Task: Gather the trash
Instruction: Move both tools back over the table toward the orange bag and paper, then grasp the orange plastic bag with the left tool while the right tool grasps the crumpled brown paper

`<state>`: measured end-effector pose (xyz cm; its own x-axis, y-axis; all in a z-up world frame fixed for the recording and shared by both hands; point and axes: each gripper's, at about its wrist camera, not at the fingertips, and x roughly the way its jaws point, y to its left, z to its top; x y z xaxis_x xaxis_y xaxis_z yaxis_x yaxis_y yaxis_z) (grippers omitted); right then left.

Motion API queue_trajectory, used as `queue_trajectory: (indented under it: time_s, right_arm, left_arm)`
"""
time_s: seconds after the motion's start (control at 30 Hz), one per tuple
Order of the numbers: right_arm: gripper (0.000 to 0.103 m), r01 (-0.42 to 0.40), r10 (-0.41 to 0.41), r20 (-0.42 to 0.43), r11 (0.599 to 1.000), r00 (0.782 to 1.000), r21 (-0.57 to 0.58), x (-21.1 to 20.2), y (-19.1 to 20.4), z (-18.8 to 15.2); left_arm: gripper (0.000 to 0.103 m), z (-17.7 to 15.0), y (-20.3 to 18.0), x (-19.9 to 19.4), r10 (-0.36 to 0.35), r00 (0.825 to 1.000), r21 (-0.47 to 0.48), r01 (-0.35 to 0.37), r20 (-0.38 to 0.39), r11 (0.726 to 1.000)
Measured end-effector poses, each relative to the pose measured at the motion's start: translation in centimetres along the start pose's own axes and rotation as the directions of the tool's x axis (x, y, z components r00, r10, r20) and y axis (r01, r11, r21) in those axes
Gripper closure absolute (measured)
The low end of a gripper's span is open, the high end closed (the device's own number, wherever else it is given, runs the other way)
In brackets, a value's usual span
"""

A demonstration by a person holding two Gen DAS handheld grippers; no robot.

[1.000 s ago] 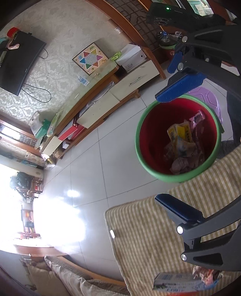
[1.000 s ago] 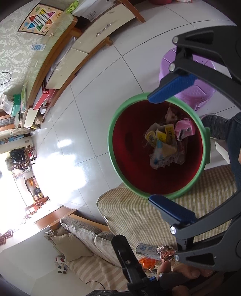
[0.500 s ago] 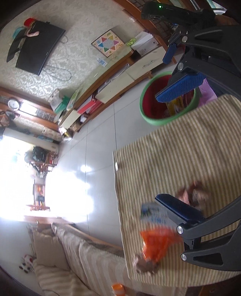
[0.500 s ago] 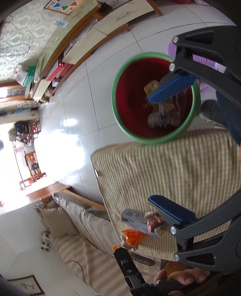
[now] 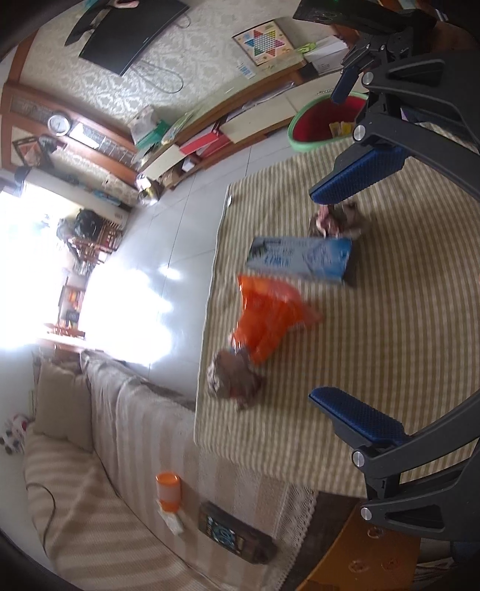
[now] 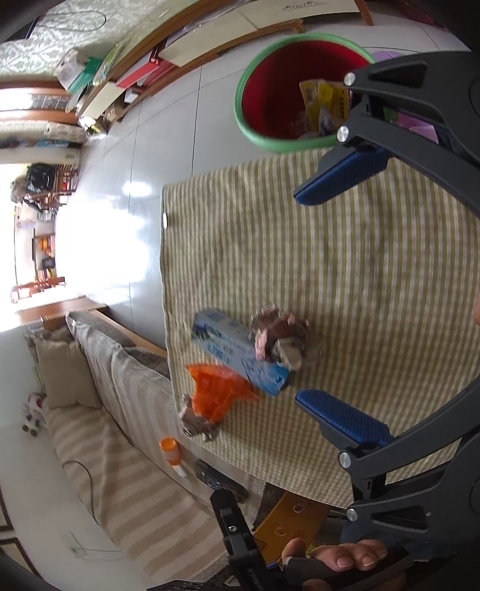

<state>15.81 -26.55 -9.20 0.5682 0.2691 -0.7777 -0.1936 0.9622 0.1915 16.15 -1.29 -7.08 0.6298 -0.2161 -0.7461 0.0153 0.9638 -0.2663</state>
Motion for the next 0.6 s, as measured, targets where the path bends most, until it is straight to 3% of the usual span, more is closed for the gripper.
queue_trajectory:
  time_s: [0.3,0.6]
  right_arm:
    - [0.005,-0.008,0.006,-0.063,0.999,0.998,-0.040,4.2,3.4,-0.4]
    - [0.005,-0.017,0.012,-0.092,0.999,0.996,-0.050,8.3,3.7,-0.1]
  left_arm:
    - [0.008,0.2,4.0,2.2,0.002,0.999,-0.067,-0.004,-0.036,0.998]
    - [0.008,1.6,3.8,8.7,-0.035,0.995,-0.137,0.022,-0.092,0.990]
